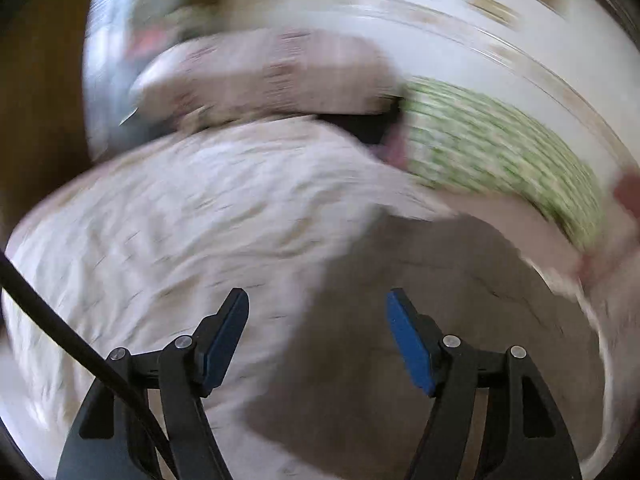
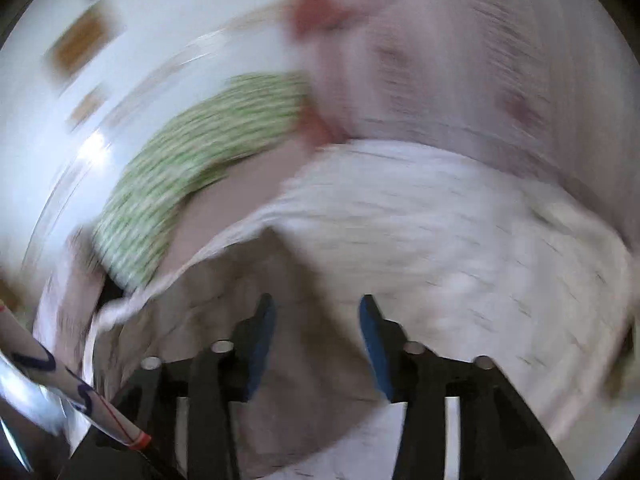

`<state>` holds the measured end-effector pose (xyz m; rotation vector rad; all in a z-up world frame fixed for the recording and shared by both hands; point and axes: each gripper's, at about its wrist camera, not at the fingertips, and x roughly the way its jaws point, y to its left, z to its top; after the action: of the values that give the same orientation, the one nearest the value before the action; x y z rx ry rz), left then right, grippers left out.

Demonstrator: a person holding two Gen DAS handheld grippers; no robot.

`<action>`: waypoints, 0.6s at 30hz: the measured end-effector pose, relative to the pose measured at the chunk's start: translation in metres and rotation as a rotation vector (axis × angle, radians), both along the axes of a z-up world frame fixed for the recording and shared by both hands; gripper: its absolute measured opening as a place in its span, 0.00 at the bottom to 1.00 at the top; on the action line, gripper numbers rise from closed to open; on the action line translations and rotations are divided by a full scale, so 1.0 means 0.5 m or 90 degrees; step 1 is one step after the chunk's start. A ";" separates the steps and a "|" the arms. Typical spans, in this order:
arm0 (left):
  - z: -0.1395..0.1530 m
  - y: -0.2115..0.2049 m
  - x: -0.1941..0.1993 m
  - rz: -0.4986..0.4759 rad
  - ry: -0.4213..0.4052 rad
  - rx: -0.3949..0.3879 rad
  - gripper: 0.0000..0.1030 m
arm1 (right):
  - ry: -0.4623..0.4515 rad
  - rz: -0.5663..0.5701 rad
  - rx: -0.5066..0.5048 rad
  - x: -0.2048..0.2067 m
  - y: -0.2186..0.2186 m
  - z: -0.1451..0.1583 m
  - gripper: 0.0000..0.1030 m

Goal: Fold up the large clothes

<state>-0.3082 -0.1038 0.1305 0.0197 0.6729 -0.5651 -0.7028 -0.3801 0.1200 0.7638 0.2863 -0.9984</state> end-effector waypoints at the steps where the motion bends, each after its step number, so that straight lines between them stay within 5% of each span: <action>1: -0.002 -0.046 -0.027 -0.053 -0.026 0.026 0.68 | 0.015 0.063 -0.023 0.057 0.009 0.002 0.35; 7: -0.072 -0.224 -0.142 -0.205 -0.109 0.141 0.69 | 0.132 0.202 -0.082 0.268 0.040 -0.053 0.23; 10: -0.104 -0.258 -0.144 -0.197 -0.124 0.175 0.70 | 0.160 0.220 -0.065 0.322 0.031 -0.098 0.23; 12: -0.122 -0.264 -0.143 -0.186 -0.127 0.174 0.78 | 0.198 0.213 -0.055 0.351 0.027 -0.128 0.23; 18: -0.155 -0.278 -0.120 -0.185 -0.116 0.172 0.79 | 0.267 0.202 -0.072 0.406 0.016 -0.167 0.24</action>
<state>-0.3680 -0.2429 0.0528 0.4234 0.5673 -0.7375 -0.4999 -0.3720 0.0365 0.3841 0.6855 -0.8564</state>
